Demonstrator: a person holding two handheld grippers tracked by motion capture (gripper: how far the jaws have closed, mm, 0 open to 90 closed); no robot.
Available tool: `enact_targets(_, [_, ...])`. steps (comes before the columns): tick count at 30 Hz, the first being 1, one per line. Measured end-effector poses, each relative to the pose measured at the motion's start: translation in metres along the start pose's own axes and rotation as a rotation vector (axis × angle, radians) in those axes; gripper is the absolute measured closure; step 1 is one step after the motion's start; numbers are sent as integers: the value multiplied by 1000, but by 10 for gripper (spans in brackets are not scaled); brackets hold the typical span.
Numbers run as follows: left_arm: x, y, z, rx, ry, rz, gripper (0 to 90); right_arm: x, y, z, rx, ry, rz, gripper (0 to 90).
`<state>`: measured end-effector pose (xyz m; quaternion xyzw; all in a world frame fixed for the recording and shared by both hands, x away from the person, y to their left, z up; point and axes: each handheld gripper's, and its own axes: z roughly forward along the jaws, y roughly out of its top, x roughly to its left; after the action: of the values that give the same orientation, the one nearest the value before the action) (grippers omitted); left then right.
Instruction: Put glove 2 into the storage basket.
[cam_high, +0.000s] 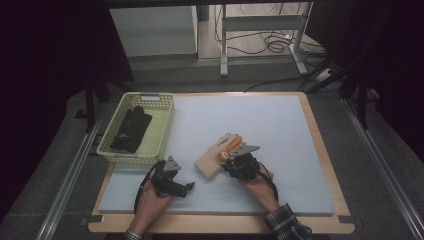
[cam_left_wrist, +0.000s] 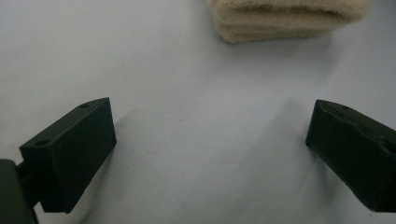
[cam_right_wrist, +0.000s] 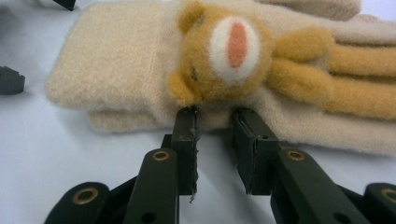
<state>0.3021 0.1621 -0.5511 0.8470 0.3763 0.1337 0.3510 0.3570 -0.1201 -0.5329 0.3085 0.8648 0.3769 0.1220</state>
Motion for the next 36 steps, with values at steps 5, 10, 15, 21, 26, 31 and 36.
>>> enact_targets(5, [0, 0, 0, 0, 1, 1, 14, -1, -2, -7, 2, -5, -17, 653])
enact_targets(10, [0, 0, 0, 0, 1, 2, 14, -10, -7, -22, -10, -25, -6, 543])
enact_targets(15, [0, 0, 0, 1, 1, 2, 14, -24, -17, -38, -27, -61, 25, 383])
enact_targets(21, [0, 0, 0, 3, 0, 1, 15, -39, -31, -56, -37, -108, 35, 255])
enact_targets(26, [0, 1, 0, 7, -1, 0, 14, -51, -45, -68, -33, -149, 56, 213])
enact_targets(31, [0, 1, 0, 5, -1, -2, 14, -58, -55, -68, 0, -189, 62, 187])
enact_targets(36, [0, 0, 0, 3, -3, -5, 14, -60, -58, -64, 11, -181, 70, 166])
